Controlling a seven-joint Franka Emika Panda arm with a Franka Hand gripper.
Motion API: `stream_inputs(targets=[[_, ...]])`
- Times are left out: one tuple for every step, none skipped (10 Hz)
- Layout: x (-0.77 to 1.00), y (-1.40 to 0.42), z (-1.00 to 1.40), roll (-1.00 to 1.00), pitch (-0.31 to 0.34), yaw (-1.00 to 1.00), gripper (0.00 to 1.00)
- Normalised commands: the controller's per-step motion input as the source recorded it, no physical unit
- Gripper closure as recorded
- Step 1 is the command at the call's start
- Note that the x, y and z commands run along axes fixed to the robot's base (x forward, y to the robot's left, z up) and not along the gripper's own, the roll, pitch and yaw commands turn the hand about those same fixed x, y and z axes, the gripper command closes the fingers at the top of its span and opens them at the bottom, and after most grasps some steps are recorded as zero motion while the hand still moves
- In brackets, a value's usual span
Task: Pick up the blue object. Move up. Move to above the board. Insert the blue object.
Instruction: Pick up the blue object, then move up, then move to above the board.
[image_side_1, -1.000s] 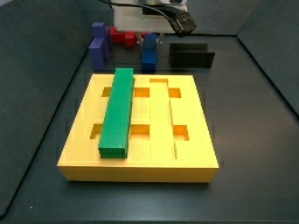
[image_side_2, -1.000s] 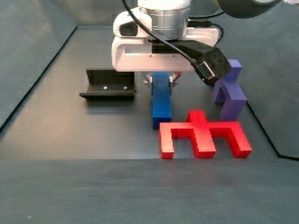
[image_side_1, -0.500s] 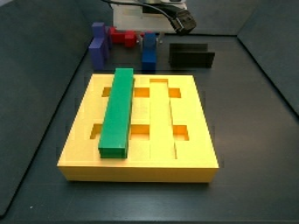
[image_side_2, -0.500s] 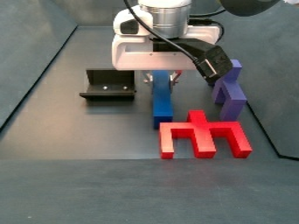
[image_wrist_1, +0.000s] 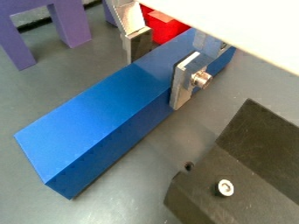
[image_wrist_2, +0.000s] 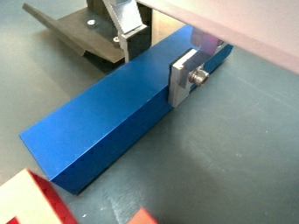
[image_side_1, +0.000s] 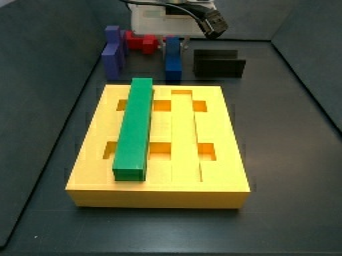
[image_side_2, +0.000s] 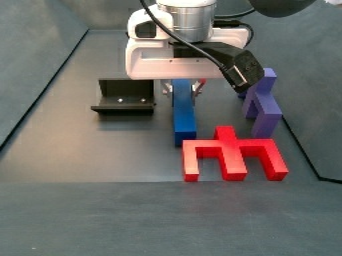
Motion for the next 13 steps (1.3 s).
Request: stream_inputs(targets=[[0.0,0.0,0.0,0.0,0.0,0.0,1.0],[0.0,0.0,0.83,0.0,0.0,0.0,1.0],[0.02,-0.05,0.8,0.0,0.007,-0.03,1.0],[0.0,-0.04,0.56,0.0,0.012,-0.03,1.0],[0.01,-0.01,0.18,0.02,-0.012,-0.02,1.0],[0.0,0.0,1.4,0.0,0.0,0.0,1.0],[-0.03,0.0,1.4,-0.01,0.038,0.01,1.0],[-0.04,0.0,1.4,0.0,0.034,0.0,1.0],[-0.01,0.0,1.4,0.01,0.01,0.0,1.0],[0.0,0.0,1.4,0.01,0.04,0.0,1.0],[-0.02,0.0,1.4,0.01,0.064,0.0,1.0],[-0.01,0.01,1.4,0.01,0.057,0.0,1.0],[0.03,0.01,0.65,0.01,0.065,0.0,1.0]])
